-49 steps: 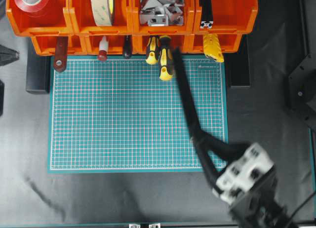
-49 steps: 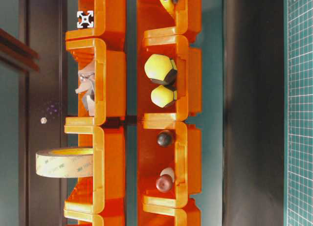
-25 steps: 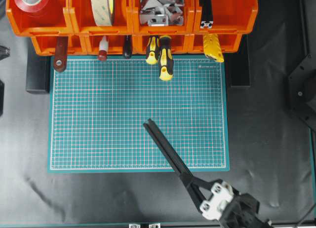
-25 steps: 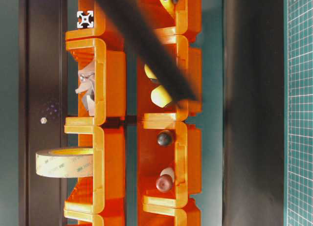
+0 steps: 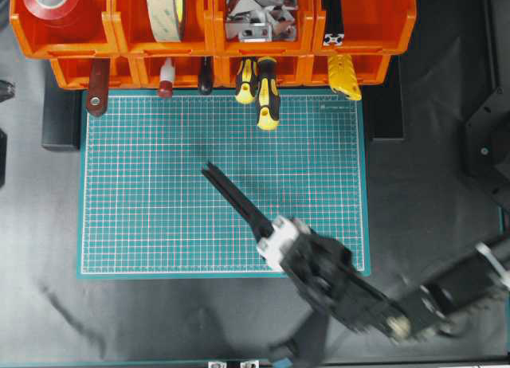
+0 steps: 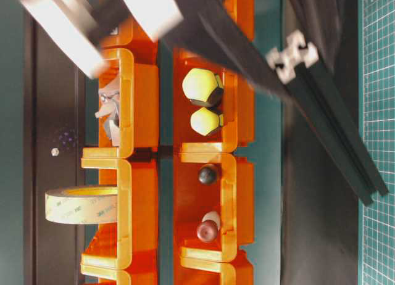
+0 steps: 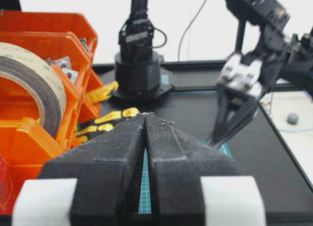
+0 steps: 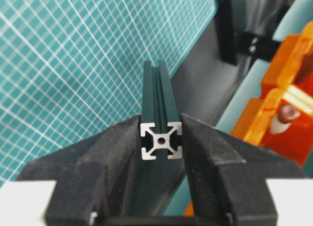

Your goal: Pick frame from container rack with right arm.

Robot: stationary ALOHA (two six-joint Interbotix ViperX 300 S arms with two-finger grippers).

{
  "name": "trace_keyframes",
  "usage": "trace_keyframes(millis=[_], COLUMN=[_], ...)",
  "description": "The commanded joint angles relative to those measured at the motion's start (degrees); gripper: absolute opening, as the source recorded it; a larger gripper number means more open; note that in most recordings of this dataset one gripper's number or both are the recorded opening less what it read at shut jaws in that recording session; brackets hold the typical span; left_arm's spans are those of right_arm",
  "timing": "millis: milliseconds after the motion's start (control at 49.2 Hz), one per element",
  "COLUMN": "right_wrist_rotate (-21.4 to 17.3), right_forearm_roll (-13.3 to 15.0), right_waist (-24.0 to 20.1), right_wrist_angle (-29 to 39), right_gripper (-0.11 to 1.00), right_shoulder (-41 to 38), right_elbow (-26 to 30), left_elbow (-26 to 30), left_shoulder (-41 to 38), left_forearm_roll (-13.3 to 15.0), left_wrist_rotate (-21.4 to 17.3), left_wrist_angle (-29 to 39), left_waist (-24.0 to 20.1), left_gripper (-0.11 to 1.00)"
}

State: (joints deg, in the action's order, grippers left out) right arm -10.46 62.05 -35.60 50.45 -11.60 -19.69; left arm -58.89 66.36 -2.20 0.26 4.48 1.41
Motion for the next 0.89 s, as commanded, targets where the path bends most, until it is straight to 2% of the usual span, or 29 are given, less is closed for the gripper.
trace_keyframes(millis=[0,325,549,874], right_wrist_rotate=[-0.2,-1.8,-6.3,-7.1], right_forearm_roll=[0.1,-0.4,-4.0,-9.2], right_waist=[1.8,4.9,5.1,5.1], right_wrist_angle=[-1.6,-5.1,-8.6,-13.1], right_gripper=[0.26,0.26,0.26,0.26], right_shoulder=[0.0,-3.6,-4.1,-4.4], right_elbow=[1.7,2.3,1.7,0.5], left_elbow=[1.6,1.6,1.6,1.4], left_shoulder=[-0.6,-0.4,-0.4,-0.4], left_forearm_roll=[-0.2,-0.2,-0.2,-0.2], left_wrist_rotate=[-0.1,-0.2,-0.2,-0.4], left_wrist_angle=[-0.5,-0.5,-0.4,0.0], left_waist=[0.0,0.0,0.1,0.1], left_gripper=[0.0,0.0,0.0,0.0])
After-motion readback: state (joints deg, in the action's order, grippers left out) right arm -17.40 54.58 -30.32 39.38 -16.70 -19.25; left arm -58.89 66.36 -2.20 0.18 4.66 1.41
